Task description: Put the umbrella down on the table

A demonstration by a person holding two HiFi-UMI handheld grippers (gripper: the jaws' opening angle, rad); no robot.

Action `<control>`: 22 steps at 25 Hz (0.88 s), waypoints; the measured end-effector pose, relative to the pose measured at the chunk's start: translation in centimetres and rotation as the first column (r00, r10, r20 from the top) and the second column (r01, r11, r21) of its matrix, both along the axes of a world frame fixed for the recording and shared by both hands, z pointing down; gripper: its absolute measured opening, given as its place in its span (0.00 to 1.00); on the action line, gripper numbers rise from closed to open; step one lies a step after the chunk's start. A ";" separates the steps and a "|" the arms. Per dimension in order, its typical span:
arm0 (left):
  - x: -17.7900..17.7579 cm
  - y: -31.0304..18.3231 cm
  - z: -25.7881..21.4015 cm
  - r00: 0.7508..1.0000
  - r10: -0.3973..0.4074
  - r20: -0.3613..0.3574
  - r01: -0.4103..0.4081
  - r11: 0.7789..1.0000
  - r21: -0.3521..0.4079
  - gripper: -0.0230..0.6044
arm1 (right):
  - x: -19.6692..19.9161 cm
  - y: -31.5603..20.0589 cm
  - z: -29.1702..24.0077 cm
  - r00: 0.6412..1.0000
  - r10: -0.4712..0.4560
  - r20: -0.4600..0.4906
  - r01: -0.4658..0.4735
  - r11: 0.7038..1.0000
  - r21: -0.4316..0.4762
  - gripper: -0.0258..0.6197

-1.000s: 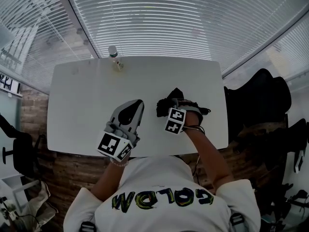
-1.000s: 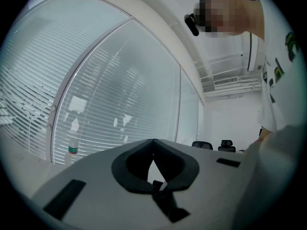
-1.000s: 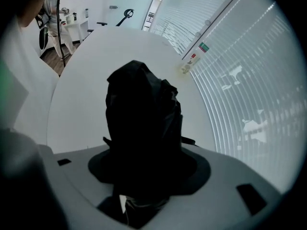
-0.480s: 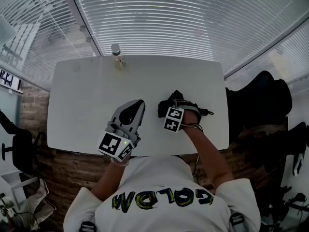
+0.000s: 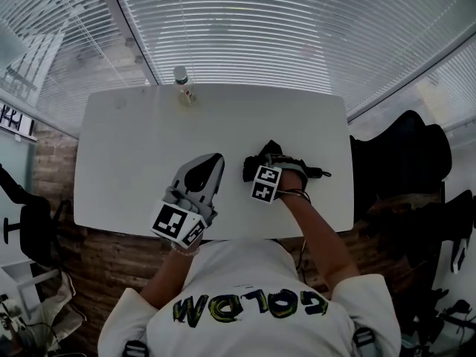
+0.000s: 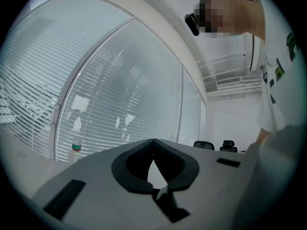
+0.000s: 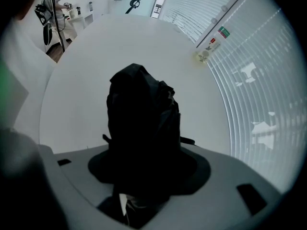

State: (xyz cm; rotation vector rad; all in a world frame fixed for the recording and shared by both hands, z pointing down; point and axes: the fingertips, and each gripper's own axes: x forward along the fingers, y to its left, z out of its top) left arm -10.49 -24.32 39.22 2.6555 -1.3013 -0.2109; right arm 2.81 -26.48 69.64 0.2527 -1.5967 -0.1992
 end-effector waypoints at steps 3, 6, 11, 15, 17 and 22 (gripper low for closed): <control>0.1 -0.1 -0.1 1.000 -0.003 0.004 0.003 1.000 -0.001 0.05 | 0.0 0.0 0.3 1.000 -0.002 0.013 0.002 1.000 -0.001 0.43; 0.0 -0.1 0.0 1.000 -0.007 0.007 0.007 1.000 -0.003 0.05 | -0.1 0.0 0.6 1.000 -0.001 0.026 0.001 1.000 -0.003 0.43; 0.1 -0.1 0.3 1.000 -0.009 0.007 0.009 1.000 -0.007 0.05 | -0.1 0.0 0.6 0.999 -0.001 0.046 0.001 1.000 -0.010 0.45; 0.4 0.0 0.5 1.000 -0.005 0.008 0.005 1.000 -0.012 0.05 | -0.1 0.0 0.5 0.998 -0.007 0.062 0.008 1.000 -0.005 0.47; 0.6 0.0 0.6 1.000 -0.002 0.009 0.002 1.000 -0.013 0.05 | 0.0 0.0 0.2 0.996 0.000 0.086 0.001 1.000 -0.008 0.51; 1.0 0.0 0.2 1.000 0.006 0.010 -0.006 1.000 -0.007 0.05 | 0.6 0.2 -1.7 0.992 0.015 0.127 -0.018 1.000 0.017 0.52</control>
